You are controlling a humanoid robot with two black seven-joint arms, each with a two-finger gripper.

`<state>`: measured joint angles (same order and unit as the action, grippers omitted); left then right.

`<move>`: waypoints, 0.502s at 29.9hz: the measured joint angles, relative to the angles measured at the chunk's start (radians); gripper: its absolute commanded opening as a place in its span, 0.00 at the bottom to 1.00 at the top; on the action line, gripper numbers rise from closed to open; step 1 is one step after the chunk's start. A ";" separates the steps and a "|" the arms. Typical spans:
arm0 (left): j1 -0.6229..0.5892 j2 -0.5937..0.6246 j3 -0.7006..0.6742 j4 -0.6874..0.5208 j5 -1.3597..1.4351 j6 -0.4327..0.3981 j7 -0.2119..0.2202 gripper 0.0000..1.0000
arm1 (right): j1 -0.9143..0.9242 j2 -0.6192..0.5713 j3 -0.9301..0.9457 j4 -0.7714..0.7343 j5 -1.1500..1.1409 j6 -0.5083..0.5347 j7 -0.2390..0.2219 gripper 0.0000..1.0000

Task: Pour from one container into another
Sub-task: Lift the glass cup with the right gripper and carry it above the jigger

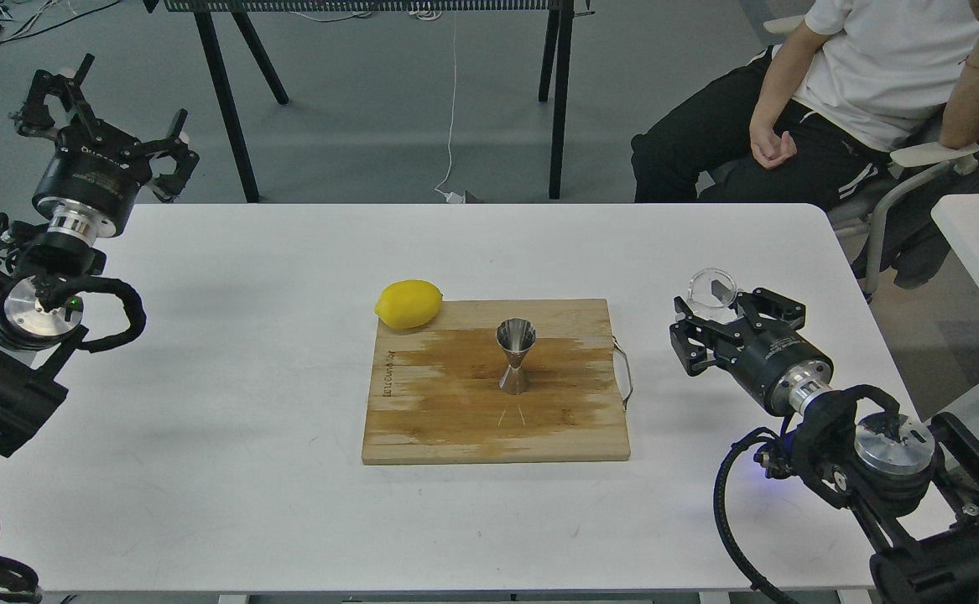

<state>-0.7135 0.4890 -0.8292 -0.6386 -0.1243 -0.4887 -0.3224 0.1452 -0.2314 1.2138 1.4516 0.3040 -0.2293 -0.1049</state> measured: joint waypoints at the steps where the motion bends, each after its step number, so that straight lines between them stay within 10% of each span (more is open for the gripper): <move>1: 0.000 0.001 0.000 0.000 0.000 0.000 0.000 1.00 | 0.012 0.004 -0.013 0.004 -0.013 -0.012 0.001 0.38; 15: 0.000 0.003 -0.005 0.001 0.000 0.000 0.001 1.00 | 0.192 0.106 -0.204 -0.005 -0.371 -0.110 0.004 0.38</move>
<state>-0.7133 0.4922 -0.8345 -0.6380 -0.1242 -0.4887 -0.3216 0.3376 -0.1250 1.0101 1.4466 -0.0667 -0.3390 -0.1011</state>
